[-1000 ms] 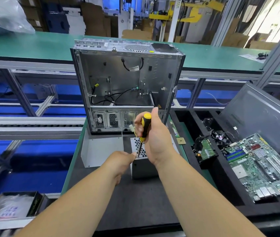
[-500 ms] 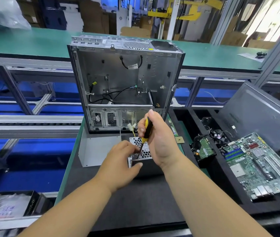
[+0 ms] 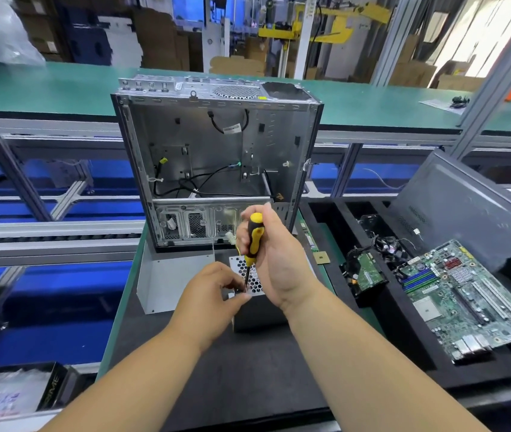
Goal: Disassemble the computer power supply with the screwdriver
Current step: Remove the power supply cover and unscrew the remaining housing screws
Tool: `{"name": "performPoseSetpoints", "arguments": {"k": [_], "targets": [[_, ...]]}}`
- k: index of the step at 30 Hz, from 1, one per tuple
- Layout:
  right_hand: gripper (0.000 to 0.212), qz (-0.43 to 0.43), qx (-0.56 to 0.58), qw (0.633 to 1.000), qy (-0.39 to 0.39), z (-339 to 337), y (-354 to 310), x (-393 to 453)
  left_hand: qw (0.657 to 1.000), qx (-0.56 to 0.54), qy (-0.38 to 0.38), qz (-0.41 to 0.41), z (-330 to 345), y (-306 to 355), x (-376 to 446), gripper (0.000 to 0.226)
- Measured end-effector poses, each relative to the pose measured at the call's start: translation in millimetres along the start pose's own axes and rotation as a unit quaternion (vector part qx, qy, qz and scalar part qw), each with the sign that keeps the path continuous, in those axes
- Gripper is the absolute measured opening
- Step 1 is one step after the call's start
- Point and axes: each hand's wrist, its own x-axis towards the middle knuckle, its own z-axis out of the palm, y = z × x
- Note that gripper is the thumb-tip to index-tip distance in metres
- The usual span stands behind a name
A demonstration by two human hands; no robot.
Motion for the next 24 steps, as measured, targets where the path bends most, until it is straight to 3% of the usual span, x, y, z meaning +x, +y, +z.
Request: {"name": "performPoseSetpoints", "arguments": {"k": [12, 18, 24], "targets": [[0.032, 0.02, -0.027, 0.999, 0.021, -3.3, -4.5, 6.0, 1.0, 0.004, -0.02, -0.012, 0.0, -4.2, 1.2, 0.023], [0.048, 0.034, 0.005, 0.999, 0.001, 4.8, -1.9, 5.4, 0.999, -0.002, -0.017, -0.028, 1.1, -5.6, 1.8, 0.028], [0.03, 0.01, -0.062, 0.998, -0.01, 1.1, -2.3, 2.9, 0.999, 0.001, -0.019, -0.043, 0.9, -5.6, 2.2, 0.024]]}}
